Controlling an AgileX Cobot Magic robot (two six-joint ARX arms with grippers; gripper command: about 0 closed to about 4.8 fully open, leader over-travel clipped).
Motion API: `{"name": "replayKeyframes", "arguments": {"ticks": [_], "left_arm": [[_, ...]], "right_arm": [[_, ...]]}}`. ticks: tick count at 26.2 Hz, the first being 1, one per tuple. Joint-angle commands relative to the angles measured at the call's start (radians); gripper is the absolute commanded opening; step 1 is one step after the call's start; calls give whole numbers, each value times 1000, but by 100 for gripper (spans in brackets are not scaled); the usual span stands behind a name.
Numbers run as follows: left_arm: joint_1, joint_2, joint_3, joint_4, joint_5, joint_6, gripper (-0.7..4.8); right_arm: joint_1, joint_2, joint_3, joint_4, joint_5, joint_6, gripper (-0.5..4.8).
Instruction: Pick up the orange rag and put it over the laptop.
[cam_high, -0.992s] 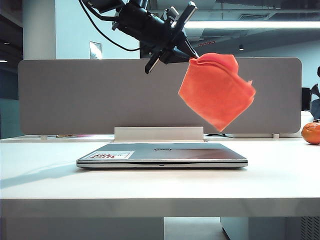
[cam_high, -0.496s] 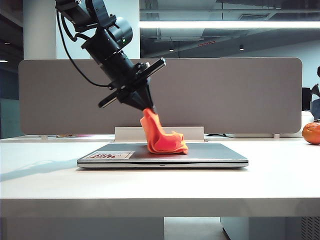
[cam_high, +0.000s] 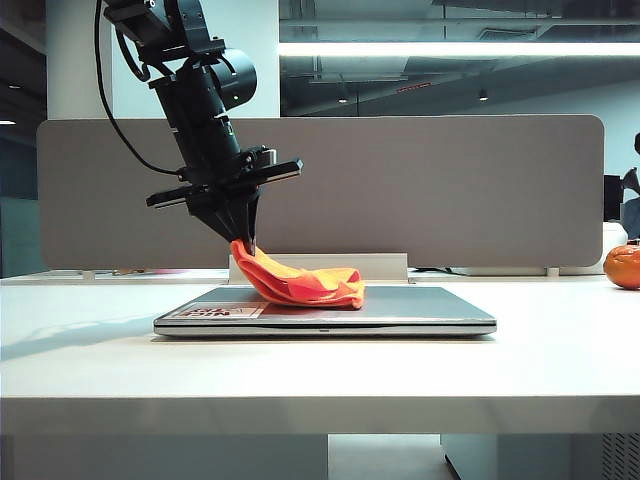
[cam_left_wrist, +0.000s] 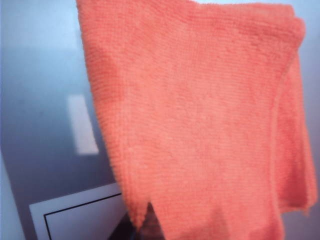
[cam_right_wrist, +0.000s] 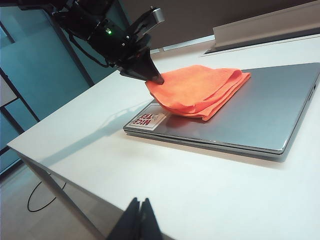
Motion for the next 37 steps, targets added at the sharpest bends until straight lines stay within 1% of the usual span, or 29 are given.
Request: {"name": "replayKeyframes", "arguments": {"ticks": [1,2,3,5,6,8,10,11,13,15,19,22,24,25,26,28,29,31,33,34,36,37], "left_arm": [[0,20,1,-29,-8,9,62],[0,26,1,-35,-8,12,102],[0,35,1,-41,-8,17,167],[-1,48,0,-55,-8,19,263],[-1,50,-2,-59,-8,21,283],[-1,53,-2,-67,-11,26,285],[-1,51,-2,-80,-45,26,288],[2,45,-1,-95,-66,30,303],[6,34,-1,-105,-78,42,354],[7,21,-1,-109,-81,53,371],[7,-22,-1,-106,-83,78,373],[7,-84,-1,-110,-83,79,372],[7,-129,-1,-109,-83,79,359],[7,-146,-1,-109,-83,81,327],[7,-159,-1,-109,-83,89,291],[7,-188,-2,-112,-93,97,201],[7,-203,-2,-121,-100,97,144],[8,-224,-2,-145,-111,105,53],[7,-241,-2,-182,-119,118,6],[7,-246,-2,-200,-121,130,-7],[8,-270,-2,-260,-148,142,-6],[8,-280,-2,-267,-166,143,-6]], "right_arm": [[-1,-2,-2,10,1,-3,-5],[-1,-2,-2,10,1,-3,-5],[-1,-2,-2,10,1,-3,-5],[-1,-2,-2,10,1,-3,-5],[0,-2,-2,10,1,-3,-5],[0,-2,-2,10,1,-3,-5],[-1,-2,-2,10,1,-3,-5],[0,-2,-2,10,1,-3,-5],[0,-2,-2,10,0,-3,-5],[0,-2,-2,10,0,-3,-5],[0,-2,-2,10,0,-3,-5],[0,-2,-2,10,0,-3,-5],[0,-2,-2,10,0,-3,-5],[0,-2,-2,10,0,-3,-5],[0,-2,-2,10,0,-3,-5],[0,-2,-2,10,1,-3,-5],[0,-2,-2,10,1,-3,-5],[0,-2,-2,10,1,-3,-5],[0,-2,-2,10,1,-3,-5],[0,-2,-2,10,1,-3,-5],[0,-2,-2,10,1,-3,-5],[0,-2,-2,10,1,-3,-5]]}}
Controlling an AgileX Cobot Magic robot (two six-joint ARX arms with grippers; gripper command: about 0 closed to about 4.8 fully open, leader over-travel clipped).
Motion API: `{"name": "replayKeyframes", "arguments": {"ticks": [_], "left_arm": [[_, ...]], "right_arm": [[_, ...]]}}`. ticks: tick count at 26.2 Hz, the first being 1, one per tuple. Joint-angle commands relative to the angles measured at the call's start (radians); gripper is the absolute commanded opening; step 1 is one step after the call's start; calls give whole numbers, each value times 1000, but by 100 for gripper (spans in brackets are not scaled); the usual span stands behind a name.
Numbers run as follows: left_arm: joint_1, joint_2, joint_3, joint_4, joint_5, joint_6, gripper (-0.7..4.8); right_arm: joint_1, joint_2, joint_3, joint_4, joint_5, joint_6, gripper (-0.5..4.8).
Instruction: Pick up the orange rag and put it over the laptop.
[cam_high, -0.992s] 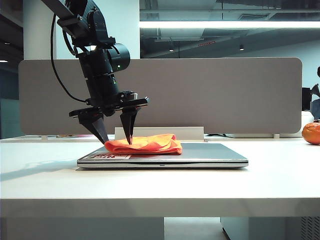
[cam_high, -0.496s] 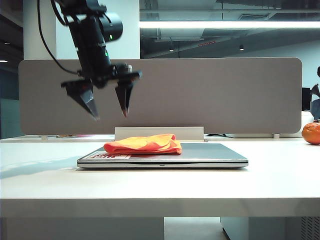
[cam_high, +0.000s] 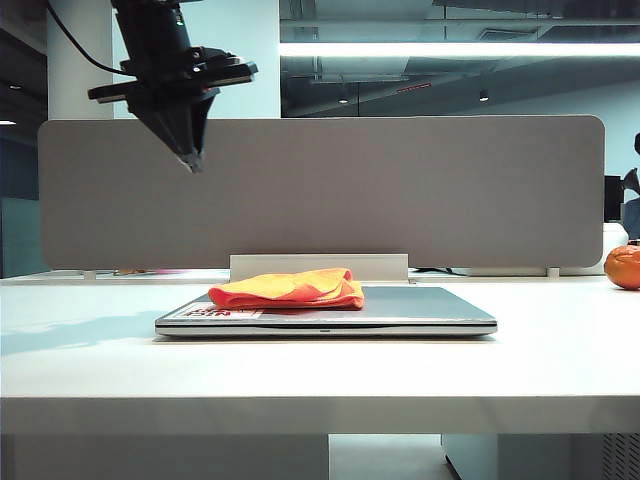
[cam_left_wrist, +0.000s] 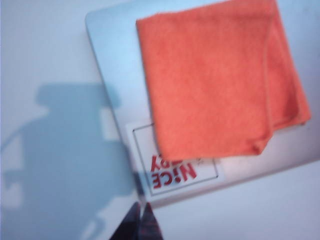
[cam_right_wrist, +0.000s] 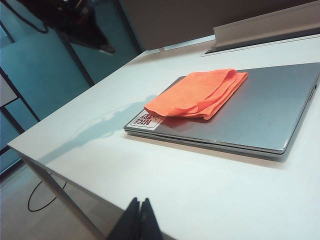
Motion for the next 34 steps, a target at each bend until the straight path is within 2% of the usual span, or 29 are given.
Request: {"name": "replayKeyframes", "arguments": {"ticks": [1,7,11,15,19,20,23,31,34], "left_arm": [[-1,-35,4,-35,-52,12,-6],[29,-114,3,-50,-82,22,-6],[120,-227,-8,-95,-80,22,-6],[169,-319,-71,-75,-79,32,-6],[223,-441,-216,-10,-24,44,-6],[239,-505,-298,32,-8,44,-6],[247,-647,-465,96,-10,37,-6],[246,-874,-703,188,29,-4,-6],[246,-1012,-835,223,33,-8,-6]], "right_arm": [[0,-2,-2,10,1,-4,-5],[-1,-2,-2,10,2,-4,-5],[-1,-2,-2,10,2,-4,-5],[-1,-2,-2,10,2,-4,-5],[-1,-2,-2,10,1,-4,-5],[-1,-2,-2,10,1,-4,-5],[-1,-2,-2,10,1,-4,-5],[-1,-2,-2,10,1,-4,-5],[-1,-2,-2,10,1,-4,-5]]}}
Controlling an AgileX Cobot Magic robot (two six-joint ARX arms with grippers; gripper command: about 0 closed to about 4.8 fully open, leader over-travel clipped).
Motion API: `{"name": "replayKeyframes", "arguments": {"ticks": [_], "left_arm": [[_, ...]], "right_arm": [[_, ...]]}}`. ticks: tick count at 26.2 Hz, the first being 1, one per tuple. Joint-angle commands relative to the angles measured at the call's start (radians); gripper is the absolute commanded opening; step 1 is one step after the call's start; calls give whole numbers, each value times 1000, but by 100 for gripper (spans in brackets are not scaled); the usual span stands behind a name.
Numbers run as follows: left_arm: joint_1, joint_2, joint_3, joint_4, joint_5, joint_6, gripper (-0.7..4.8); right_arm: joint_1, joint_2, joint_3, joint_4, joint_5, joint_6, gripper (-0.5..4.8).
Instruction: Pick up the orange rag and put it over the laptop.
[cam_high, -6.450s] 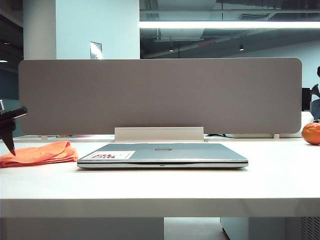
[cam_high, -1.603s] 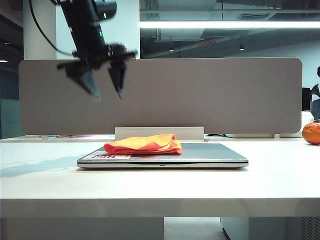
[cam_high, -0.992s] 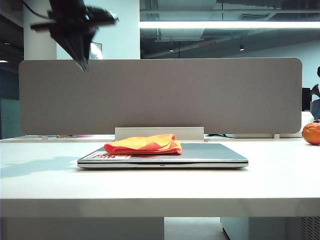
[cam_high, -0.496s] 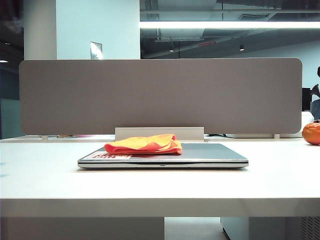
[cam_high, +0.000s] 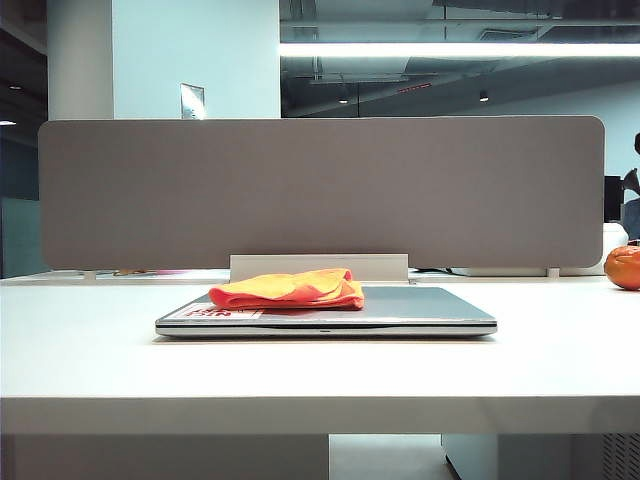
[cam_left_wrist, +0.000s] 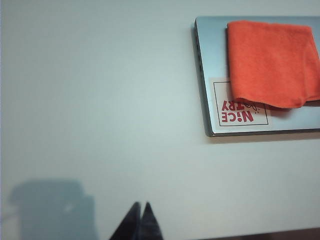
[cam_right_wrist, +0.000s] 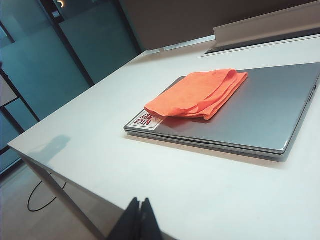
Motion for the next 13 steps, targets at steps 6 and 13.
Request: {"name": "replayKeyframes", "arguments": {"ticks": [6,13], "left_arm": [[-1,-239,-190,46,6,-70,-6],[-1,-375,-232,-27,-34,-25,-6]], "right_arm": [[-1,-2,-2,10,1,-3,-5],[-1,-2,-2,10,1,-3,-5]]}}
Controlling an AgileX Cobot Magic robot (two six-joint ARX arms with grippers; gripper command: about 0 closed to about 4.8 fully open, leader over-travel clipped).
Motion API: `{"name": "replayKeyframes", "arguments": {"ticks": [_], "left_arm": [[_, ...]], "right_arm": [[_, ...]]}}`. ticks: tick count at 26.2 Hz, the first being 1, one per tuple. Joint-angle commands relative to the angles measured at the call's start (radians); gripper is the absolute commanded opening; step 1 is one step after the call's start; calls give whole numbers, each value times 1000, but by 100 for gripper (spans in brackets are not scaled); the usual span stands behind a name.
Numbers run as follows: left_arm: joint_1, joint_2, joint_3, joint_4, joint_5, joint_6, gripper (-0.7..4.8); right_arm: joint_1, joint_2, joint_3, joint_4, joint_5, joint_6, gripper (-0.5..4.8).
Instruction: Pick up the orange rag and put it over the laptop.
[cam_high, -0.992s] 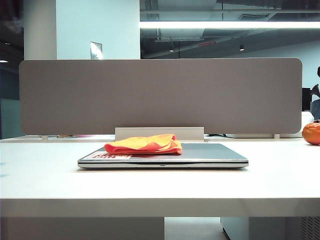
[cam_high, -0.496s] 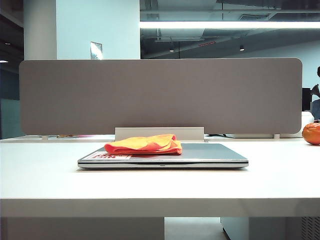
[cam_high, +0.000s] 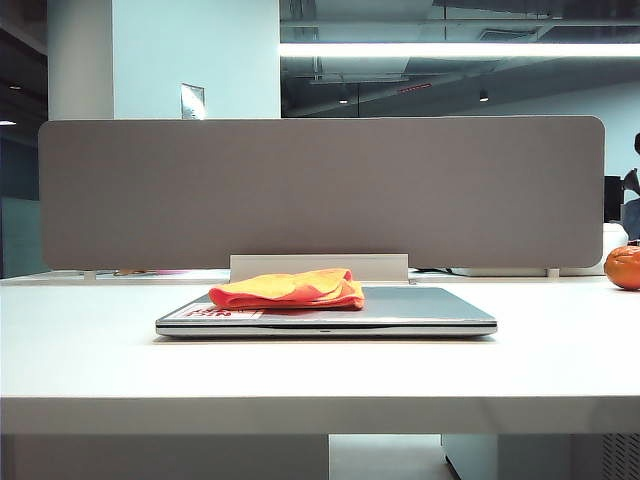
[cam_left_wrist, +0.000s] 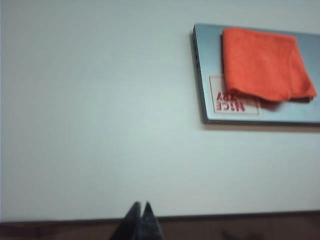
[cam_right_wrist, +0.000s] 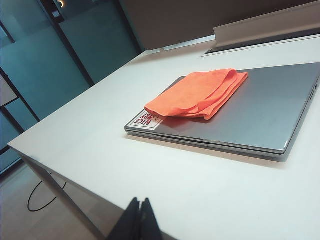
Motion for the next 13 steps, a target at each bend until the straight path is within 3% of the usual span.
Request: {"name": "replayKeyframes", "arguments": {"ticks": [1,10,13], "left_arm": [[-1,-31,2,-28,-39,40,-6],[-1,-53,1,-23,-47,40,-6],[0,-53,-75,82,-49,39,-6]], "right_arm": [[-1,-2,-2,10,1,-4,-5],[-1,-2,-2,10,1,-4,-5],[-1,-2,-2,10,1,-4,-5]]}}
